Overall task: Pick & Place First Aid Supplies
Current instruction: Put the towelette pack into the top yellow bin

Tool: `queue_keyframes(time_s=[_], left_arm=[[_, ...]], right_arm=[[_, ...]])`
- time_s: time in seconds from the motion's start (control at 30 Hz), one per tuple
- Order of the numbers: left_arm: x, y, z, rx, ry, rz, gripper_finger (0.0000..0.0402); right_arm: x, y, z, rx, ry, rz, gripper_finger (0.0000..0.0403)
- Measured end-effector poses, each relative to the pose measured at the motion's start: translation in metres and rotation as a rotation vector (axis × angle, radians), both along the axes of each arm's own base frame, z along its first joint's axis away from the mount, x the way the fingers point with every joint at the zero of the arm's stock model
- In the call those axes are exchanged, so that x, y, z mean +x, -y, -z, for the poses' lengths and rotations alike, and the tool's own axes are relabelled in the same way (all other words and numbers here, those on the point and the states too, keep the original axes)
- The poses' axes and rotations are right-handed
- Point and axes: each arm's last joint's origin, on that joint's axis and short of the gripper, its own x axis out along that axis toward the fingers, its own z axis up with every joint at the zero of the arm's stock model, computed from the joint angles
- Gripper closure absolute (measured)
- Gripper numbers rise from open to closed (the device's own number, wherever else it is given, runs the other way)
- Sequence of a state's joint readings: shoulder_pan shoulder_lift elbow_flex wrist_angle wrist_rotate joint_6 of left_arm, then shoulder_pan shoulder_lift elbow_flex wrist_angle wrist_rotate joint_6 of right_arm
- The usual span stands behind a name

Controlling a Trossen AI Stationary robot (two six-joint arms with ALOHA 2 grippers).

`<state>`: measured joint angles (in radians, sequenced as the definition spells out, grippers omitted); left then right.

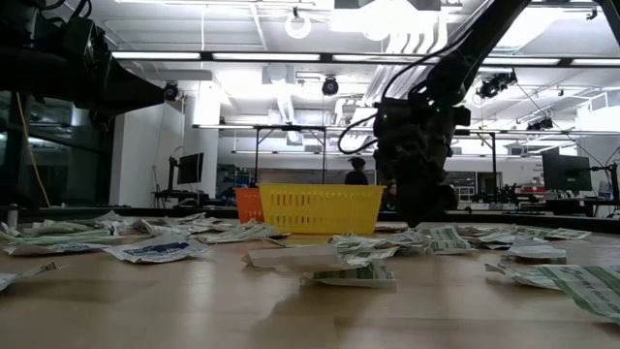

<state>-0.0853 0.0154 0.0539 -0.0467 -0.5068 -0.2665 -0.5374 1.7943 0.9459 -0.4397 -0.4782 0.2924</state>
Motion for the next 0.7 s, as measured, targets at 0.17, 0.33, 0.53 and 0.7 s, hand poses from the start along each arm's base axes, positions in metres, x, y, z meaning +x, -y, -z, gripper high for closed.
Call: queue_keyframes(time_s=[0.17,0.33,0.53,0.7], left_arm=[[0.0000,0.0000,0.0000,0.000,0.000,0.000,0.0328],[0.0000,0.0000,0.0001,0.000,0.000,0.000,0.0328],[0.0000,0.0000,0.0000,0.000,0.000,0.000,0.0328],[0.0000,0.0000,0.0000,0.000,0.000,0.000,0.0328]], right_arm=[[0.0016,-0.0029,-0.0001,0.005,-0.001,-0.006,0.0247],[0.0019,-0.0043,0.0000,0.017,-0.003,-0.004,0.0255],[0.0017,-0.0047,0.0003,0.017,-0.012,0.002,0.0289],[0.0016,-0.0046,0.0007,0.018,-0.017,0.008,0.0327]])
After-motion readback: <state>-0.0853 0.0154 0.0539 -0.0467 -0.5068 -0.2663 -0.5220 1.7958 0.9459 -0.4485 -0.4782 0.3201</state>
